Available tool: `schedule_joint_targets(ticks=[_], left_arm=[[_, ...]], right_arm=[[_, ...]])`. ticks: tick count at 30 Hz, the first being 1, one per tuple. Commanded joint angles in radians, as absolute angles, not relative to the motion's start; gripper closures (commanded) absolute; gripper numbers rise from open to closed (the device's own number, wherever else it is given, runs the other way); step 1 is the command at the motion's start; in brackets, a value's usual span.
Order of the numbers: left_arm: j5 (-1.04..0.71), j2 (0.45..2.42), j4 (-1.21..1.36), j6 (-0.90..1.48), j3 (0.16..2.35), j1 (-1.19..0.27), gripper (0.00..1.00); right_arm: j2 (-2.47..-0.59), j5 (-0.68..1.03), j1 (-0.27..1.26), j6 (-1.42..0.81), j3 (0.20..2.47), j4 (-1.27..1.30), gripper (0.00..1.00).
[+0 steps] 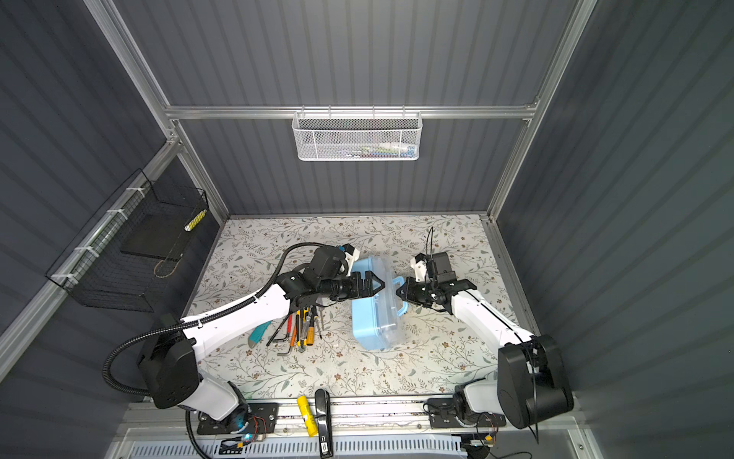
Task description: Pack the tool kit
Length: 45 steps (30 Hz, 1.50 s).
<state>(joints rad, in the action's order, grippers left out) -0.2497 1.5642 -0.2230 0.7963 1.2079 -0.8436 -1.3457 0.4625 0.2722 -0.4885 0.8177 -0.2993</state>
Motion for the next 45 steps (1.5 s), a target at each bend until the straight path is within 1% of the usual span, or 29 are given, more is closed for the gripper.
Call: schedule_joint_targets(ticks=[1, 6, 14, 18, 27, 35, 40, 45], left_arm=[[-0.363, 1.594, -0.208, 0.782, 1.175, -0.856, 0.01], [-0.431, 1.608, -0.100, 0.790, 1.130, -0.859, 0.01], [-0.451, 1.617, -0.031, 0.779, 1.094, -0.865, 0.01], [-0.476, 1.628, 0.001, 0.778, 1.094, -0.868, 0.00], [-0.508, 1.637, 0.024, 0.759, 1.120, -0.880, 0.01], [-0.559, 1.651, 0.063, 0.750, 1.151, -0.899, 0.01], [-0.582, 1.628, 0.109, 0.759, 1.150, -0.898, 0.01], [-0.617, 1.604, 0.214, 0.795, 1.124, -0.899, 0.00]], right_arm=[[-1.352, 0.415, 0.282, -0.454, 0.820, -0.278, 1.00], [-1.350, 0.410, 0.291, -0.458, 0.810, -0.259, 1.00], [-1.345, 0.377, 0.319, -0.450, 0.819, -0.268, 1.00], [-1.351, 0.285, 0.362, -0.428, 0.841, -0.303, 1.00], [-1.346, 0.238, 0.383, -0.424, 0.863, -0.320, 1.00], [-1.353, 0.137, 0.426, -0.396, 0.903, -0.379, 1.00], [-1.356, 0.116, 0.427, -0.399, 0.905, -0.382, 1.00], [-1.359, 0.091, 0.427, -0.399, 0.904, -0.383, 1.00]])
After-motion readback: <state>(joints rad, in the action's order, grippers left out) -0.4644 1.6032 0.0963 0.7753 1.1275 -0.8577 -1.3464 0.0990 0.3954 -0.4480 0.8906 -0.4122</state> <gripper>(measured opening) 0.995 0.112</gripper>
